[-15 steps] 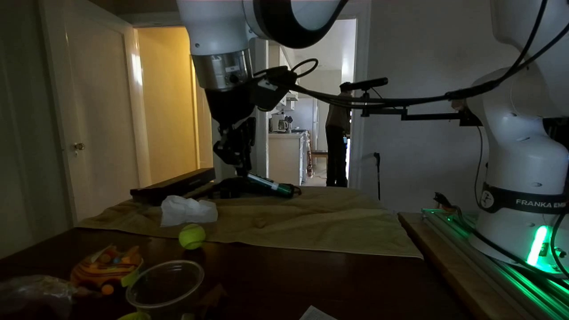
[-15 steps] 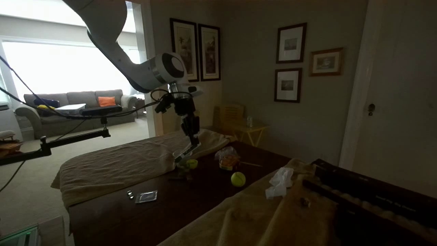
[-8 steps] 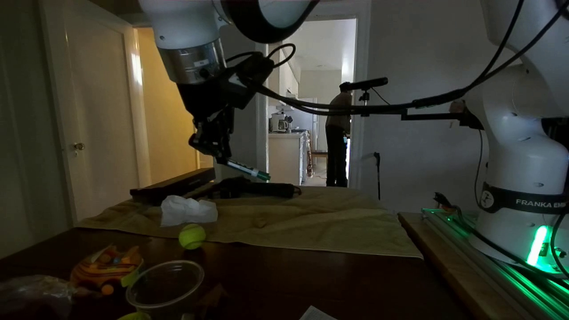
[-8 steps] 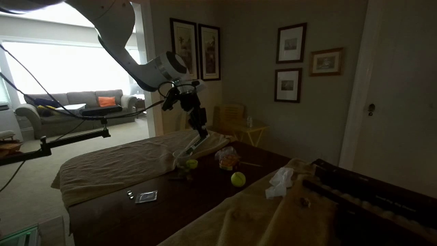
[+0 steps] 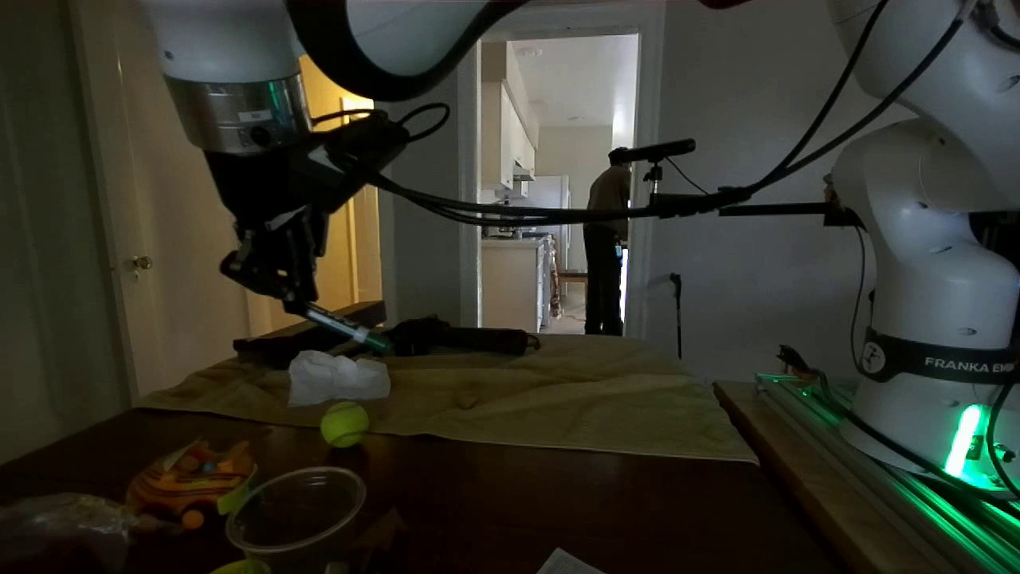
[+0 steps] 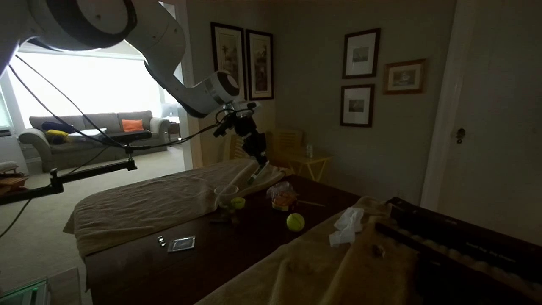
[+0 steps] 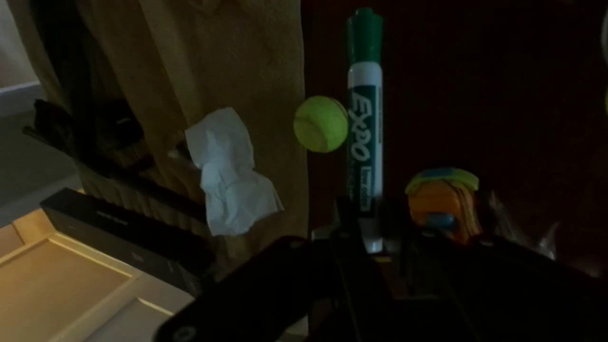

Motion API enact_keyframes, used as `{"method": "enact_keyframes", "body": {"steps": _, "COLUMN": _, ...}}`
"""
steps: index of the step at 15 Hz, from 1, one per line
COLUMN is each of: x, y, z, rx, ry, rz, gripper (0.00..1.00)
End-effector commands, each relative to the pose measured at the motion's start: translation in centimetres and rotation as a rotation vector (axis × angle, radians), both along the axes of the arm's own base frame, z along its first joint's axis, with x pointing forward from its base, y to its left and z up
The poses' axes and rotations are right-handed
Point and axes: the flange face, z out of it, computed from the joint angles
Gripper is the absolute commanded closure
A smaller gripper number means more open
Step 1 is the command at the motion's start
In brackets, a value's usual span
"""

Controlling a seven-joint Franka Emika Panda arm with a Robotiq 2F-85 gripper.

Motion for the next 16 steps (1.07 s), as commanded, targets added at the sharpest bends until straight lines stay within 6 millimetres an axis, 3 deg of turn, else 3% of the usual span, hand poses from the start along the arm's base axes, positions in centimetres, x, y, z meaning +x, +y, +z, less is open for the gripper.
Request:
{"method": "enact_keyframes", "body": {"steps": 1, "x": 2.5, "y": 3.5, "z": 0.3, "rx": 0.033, "ry": -0.049, "rz": 0.106, "gripper": 0.95}}
{"method": "enact_keyframes", "body": {"steps": 8, "x": 2.3, "y": 10.4, "z": 0.7, "rx": 0.073, "ry": -0.05, "rz": 0.187, "gripper": 0.95}}
{"method": "enact_keyframes", "body": {"steps": 16, "x": 0.0, "y": 14.3, "z": 3.0, "rx": 0.034, "ry": -0.011, "rz": 0.153, "gripper": 0.95}}
